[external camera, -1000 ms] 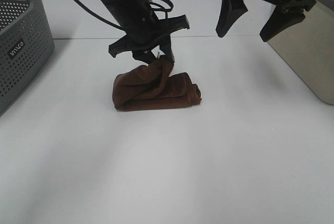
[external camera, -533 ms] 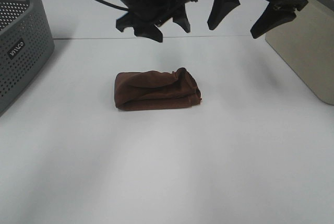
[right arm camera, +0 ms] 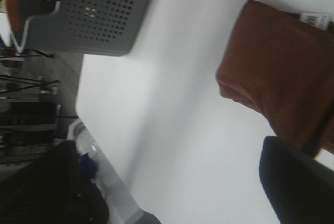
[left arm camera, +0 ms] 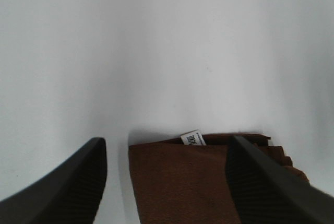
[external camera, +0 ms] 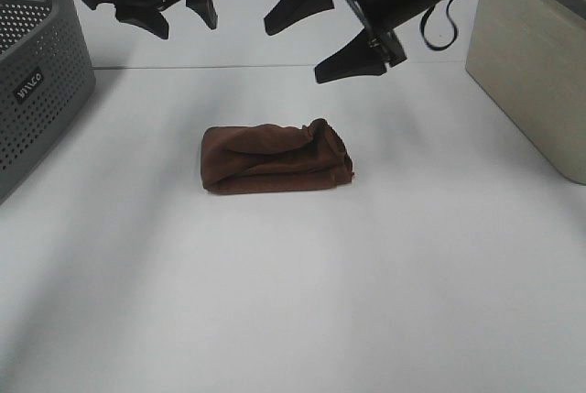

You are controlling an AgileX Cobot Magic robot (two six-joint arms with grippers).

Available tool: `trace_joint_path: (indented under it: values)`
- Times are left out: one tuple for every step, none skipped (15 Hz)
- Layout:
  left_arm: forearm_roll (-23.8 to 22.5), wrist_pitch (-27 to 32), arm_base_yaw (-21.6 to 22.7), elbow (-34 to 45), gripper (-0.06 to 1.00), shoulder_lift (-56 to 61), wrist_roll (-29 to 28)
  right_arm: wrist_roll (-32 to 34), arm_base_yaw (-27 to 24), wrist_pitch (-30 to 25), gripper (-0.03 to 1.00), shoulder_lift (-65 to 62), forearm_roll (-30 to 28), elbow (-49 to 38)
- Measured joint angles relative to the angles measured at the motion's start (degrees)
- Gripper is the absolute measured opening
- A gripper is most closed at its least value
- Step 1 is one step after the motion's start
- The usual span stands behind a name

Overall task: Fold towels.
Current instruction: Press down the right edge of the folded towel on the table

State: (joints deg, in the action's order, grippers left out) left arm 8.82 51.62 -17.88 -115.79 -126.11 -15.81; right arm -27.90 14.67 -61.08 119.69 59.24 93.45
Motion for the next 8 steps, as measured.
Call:
trace_joint_path:
  values:
    - [-0.3, 0.0, 0.3, 0.0, 0.63, 0.0, 0.0, -2.8, 0.6, 0.0, 0.88, 2.4, 3.6, 0.0]
    - [-0.5, 0.0, 0.3, 0.0, 0.63, 0.0, 0.0, -3.6, 1.1, 0.0, 0.88, 3.3, 4.6, 0.0]
    - [-0.6, -0.3, 0.3, 0.0, 0.63, 0.0, 0.1, -6.1, 2.8, 0.1, 0.88, 7.5, 8.1, 0.0]
    - [-0.6, -0.5, 0.3, 0.0, 0.63, 0.0, 0.1, -7.2, 3.3, 0.1, 0.88, 9.2, 9.5, 0.0]
    - [-0.6, -0.8, 0.3, 0.0, 0.63, 0.0, 0.1, -8.1, 3.4, 0.1, 0.88, 10.8, 10.6, 0.0]
    - [-0.6, -0.9, 0.3, 0.0, 0.63, 0.0, 0.1, -8.5, 3.4, 0.3, 0.88, 12.4, 11.2, 0.0]
    - [-0.6, -1.0, 0.3, 0.0, 0.63, 0.0, 0.1, -8.5, 3.2, 0.6, 0.88, 13.8, 11.1, 0.0]
    - [-0.6, -1.0, 0.3, 0.0, 0.63, 0.0, 0.1, -8.3, 2.9, 0.9, 0.88, 14.8, 10.7, 0.0]
